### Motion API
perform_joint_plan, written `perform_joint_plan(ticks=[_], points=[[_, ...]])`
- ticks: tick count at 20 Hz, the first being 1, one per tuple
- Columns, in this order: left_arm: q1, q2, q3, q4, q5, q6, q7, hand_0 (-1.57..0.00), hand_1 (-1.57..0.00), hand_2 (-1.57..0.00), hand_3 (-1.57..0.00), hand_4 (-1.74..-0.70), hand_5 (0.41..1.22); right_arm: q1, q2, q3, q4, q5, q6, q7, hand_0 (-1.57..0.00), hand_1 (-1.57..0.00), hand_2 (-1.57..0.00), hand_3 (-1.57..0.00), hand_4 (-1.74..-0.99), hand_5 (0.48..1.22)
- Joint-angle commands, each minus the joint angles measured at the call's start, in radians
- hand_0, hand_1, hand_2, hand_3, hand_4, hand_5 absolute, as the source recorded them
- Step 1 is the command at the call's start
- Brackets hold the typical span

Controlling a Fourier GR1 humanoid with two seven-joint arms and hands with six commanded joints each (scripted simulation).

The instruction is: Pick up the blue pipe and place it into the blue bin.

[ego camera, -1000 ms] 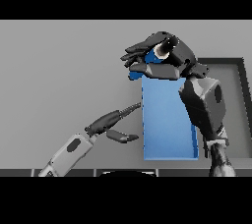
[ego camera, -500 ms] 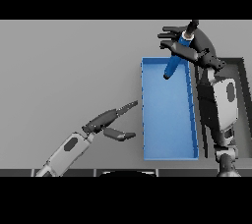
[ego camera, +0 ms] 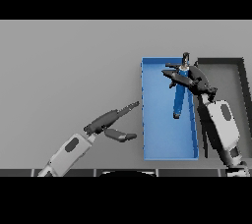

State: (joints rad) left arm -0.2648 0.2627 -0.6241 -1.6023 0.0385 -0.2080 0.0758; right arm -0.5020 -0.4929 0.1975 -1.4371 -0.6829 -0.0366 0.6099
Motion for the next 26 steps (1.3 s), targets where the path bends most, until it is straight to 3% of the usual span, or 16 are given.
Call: perform_joint_plan(ticks=[1,2,3,4,5,7,9,10,13,15,19,26], points=[[0.002,0.004,0.001,-0.006,0.001,0.0,-0.003,0.0,0.0,0.0,0.0,-0.88,0.462,0.008,-0.021,0.037,0.006,-0.015,-0.009,0.0,-1.57,-1.57,-1.57,-1.57,-1.622,1.121],[-0.001,0.003,0.002,0.003,-0.003,0.003,0.007,0.0,0.0,0.0,0.0,-0.88,0.46,0.014,-0.046,0.078,0.021,-0.034,-0.02,0.0,-1.57,-1.57,-1.57,-1.57,-1.591,1.114],[0.001,0.0,-0.002,0.0,-0.001,0.001,0.01,0.0,0.0,0.0,0.0,-0.89,0.457,0.008,-0.079,0.129,0.055,-0.059,-0.034,0.0,-1.57,-1.57,-1.57,-1.33,-1.599,1.11],[0.008,0.007,0.0,-0.007,0.004,-0.003,0.002,0.0,0.0,0.0,0.0,-0.89,0.455,0.002,-0.111,0.196,0.082,-0.107,-0.072,0.0,-1.56,-1.46,-1.39,-1.12,-1.547,1.133],[0.01,0.009,-0.001,-0.015,0.003,-0.001,0.001,0.0,0.0,0.0,0.0,-0.89,0.453,-0.024,-0.144,0.27,0.1,-0.182,-0.114,0.0,-1.31,-1.17,-1.11,-0.9,-1.503,1.15],[0.003,-0.001,-0.005,-0.015,0.001,0.002,0.019,0.0,0.0,0.0,0.0,-0.89,0.453,-0.068,-0.195,0.399,0.139,-0.302,-0.172,0.0,-0.84,-0.75,-0.71,-0.57,-1.392,1.176],[-0.005,-0.002,-0.001,-0.007,0.0,0.004,0.037,0.0,0.0,0.0,0.0,-0.89,0.453,-0.103,-0.242,0.484,0.137,-0.358,-0.148,0.0,-0.53,-0.48,-0.46,-0.37,-1.285,1.141],[0.003,0.0,-0.003,-0.011,-0.003,0.007,0.02,0.0,0.0,0.0,0.0,-0.89,0.453,-0.117,-0.265,0.528,0.131,-0.363,-0.135,0.0,-0.43,-0.38,-0.36,-0.29,-1.242,1.081],[0.0,0.001,-0.001,-0.005,-0.002,0.003,0.014,0.0,0.0,0.0,0.0,-0.89,0.453,-0.14,-0.273,0.579,0.15,-0.293,-0.113,0.0,-0.22,-0.19,-0.19,-0.15,-1.165,0.924],[0.001,-0.005,-0.005,-0.002,-0.006,0.005,0.012,0.0,0.0,0.0,0.0,-0.9,0.45,-0.155,-0.275,0.611,0.159,-0.242,-0.094,-0.008,-0.14,-0.12,-0.12,-0.1,-1.131,0.857],[-0.006,-0.011,-0.002,0.01,0.0,0.002,0.016,0.0,0.0,0.0,0.0,-0.91,0.457,-0.155,-0.256,0.639,0.201,-0.178,-0.098,-0.061,-0.06,-0.05,-0.05,-0.04,-1.124,0.738],[-0.002,-0.013,0.001,0.021,0.002,0.001,0.01,0.0,0.0,0.0,0.0,-0.92,0.466,-0.165,-0.259,0.635,0.204,-0.176,-0.107,-0.059,-0.01,-0.01,-0.01,-0.01,-1.132,0.675]])
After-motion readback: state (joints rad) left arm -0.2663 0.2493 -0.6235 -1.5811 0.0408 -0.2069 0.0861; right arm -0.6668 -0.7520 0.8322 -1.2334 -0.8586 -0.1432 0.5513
